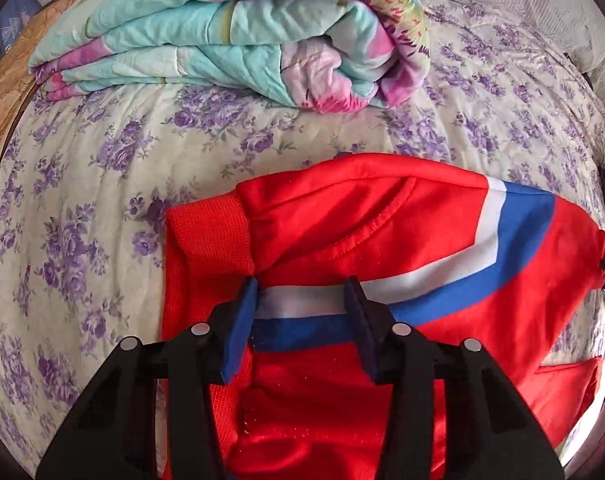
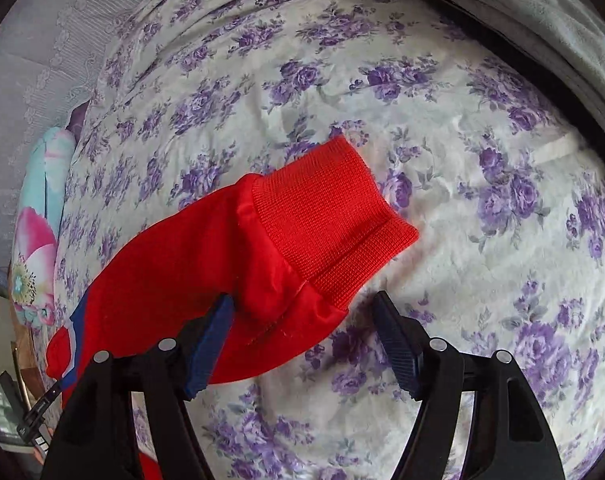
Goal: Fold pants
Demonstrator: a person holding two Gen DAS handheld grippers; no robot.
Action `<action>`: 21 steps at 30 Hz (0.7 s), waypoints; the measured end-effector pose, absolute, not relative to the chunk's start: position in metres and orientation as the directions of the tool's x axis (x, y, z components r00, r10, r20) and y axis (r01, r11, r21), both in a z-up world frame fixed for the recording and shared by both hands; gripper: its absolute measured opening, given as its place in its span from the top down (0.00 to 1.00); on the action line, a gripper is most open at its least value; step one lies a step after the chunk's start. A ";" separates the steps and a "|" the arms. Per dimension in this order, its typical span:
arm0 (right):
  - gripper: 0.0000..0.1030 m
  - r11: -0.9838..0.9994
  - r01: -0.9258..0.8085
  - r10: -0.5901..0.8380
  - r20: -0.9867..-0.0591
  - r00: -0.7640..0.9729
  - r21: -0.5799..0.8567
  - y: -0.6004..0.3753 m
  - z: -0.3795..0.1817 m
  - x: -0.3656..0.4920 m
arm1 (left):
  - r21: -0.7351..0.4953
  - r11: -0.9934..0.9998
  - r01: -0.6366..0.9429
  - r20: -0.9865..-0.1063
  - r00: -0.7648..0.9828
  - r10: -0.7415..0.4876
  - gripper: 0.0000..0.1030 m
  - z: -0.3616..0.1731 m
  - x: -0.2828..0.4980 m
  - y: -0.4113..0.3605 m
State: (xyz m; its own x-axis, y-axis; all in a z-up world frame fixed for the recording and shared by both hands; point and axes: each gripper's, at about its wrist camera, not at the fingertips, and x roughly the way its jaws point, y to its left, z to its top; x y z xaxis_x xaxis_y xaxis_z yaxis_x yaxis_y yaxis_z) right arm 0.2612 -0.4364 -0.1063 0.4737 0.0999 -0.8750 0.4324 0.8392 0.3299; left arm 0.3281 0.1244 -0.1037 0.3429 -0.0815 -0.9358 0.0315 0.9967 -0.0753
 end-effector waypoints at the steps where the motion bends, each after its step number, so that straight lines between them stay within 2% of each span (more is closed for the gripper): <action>1: 0.70 0.852 0.423 0.079 -0.876 0.476 0.308 -0.433 -0.105 0.263 | -0.069 0.997 0.031 -0.934 0.348 -0.076 0.56 -0.104 0.329 0.123; 2: 0.76 0.847 0.421 0.093 -0.870 0.483 0.324 -0.432 -0.104 0.262 | -0.066 0.997 0.028 -0.934 0.350 -0.072 0.56 -0.103 0.329 0.123; 4: 0.80 0.839 0.430 0.092 -0.865 0.493 0.334 -0.434 -0.098 0.255 | -0.066 0.998 0.024 -0.933 0.353 -0.070 0.57 -0.102 0.328 0.123; 8: 0.80 0.861 0.422 0.046 -0.870 0.490 0.284 -0.433 -0.081 0.231 | -0.062 0.997 0.045 -0.927 0.368 -0.075 0.58 -0.099 0.322 0.124; 11: 0.79 0.863 0.431 0.047 -0.891 0.452 0.264 -0.438 -0.098 0.225 | -0.054 0.997 0.058 -0.926 0.370 -0.072 0.58 -0.101 0.323 0.122; 13: 0.74 0.875 0.417 0.028 -0.886 0.463 0.246 -0.437 -0.110 0.230 | -0.041 0.998 0.050 -0.929 0.367 -0.057 0.58 -0.103 0.325 0.121; 15: 0.65 0.905 0.374 0.013 -0.893 0.451 0.202 -0.429 -0.106 0.233 | -0.018 0.998 0.057 -0.931 0.362 -0.038 0.59 -0.100 0.326 0.117; 17: 0.45 0.908 0.367 0.029 -0.906 0.422 0.200 -0.423 -0.100 0.227 | -0.025 0.996 0.088 -0.937 0.346 -0.054 0.59 -0.093 0.323 0.118; 20: 0.40 0.908 0.364 0.030 -0.900 0.434 0.206 -0.416 -0.080 0.193 | -0.041 0.991 0.129 -0.931 0.356 -0.085 0.53 -0.068 0.312 0.132; 21: 0.38 0.911 0.355 0.030 -0.892 0.452 0.210 -0.412 -0.072 0.177 | -0.016 0.992 0.126 -0.923 0.379 -0.063 0.46 -0.059 0.311 0.137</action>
State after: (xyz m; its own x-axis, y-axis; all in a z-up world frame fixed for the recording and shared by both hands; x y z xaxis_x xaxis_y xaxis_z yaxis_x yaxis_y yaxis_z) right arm 0.1773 -0.4120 -0.0724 0.4520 0.0298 -0.8915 0.3547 0.9111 0.2102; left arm 0.3106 0.1368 -0.0588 0.3793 -0.0631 -0.9231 0.1265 0.9918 -0.0159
